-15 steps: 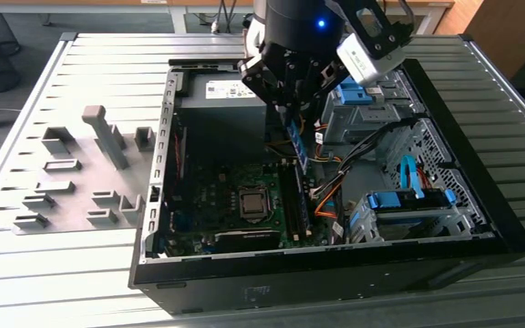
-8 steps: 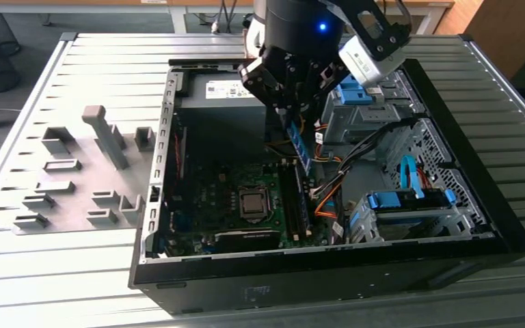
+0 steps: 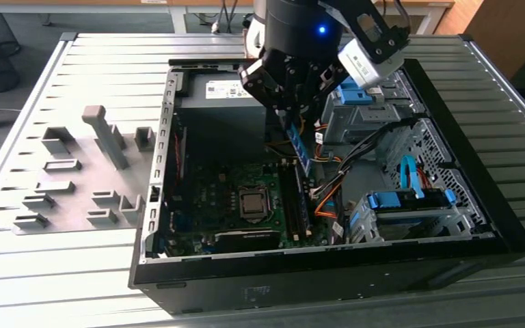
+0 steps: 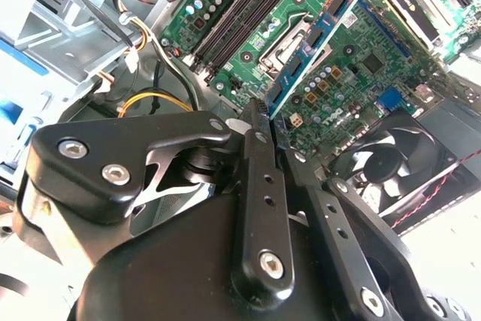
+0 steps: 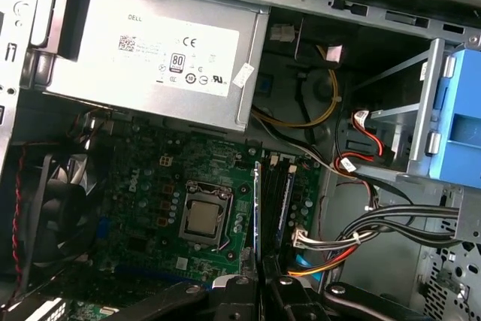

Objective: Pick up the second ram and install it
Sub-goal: 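Insert the second ram into the second slot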

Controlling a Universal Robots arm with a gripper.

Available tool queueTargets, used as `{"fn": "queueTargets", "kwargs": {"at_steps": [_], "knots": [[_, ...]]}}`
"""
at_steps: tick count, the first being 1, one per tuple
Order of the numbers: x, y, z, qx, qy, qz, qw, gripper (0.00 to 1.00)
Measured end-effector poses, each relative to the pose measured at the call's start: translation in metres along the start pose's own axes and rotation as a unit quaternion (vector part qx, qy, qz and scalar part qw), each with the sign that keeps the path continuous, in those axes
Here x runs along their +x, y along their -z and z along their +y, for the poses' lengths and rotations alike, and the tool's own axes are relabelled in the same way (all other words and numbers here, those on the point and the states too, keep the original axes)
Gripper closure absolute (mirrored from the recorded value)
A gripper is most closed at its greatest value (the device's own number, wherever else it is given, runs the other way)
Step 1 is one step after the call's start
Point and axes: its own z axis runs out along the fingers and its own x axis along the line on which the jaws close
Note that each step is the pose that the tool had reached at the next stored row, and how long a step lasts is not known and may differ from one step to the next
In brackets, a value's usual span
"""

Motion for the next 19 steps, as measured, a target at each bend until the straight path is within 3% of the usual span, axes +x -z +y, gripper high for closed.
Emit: {"fn": "queueTargets", "kwargs": {"at_steps": [19], "knots": [[0.0, -0.0049, 0.0, 0.0, 0.0, 0.0, 1.0, 0.86]]}}
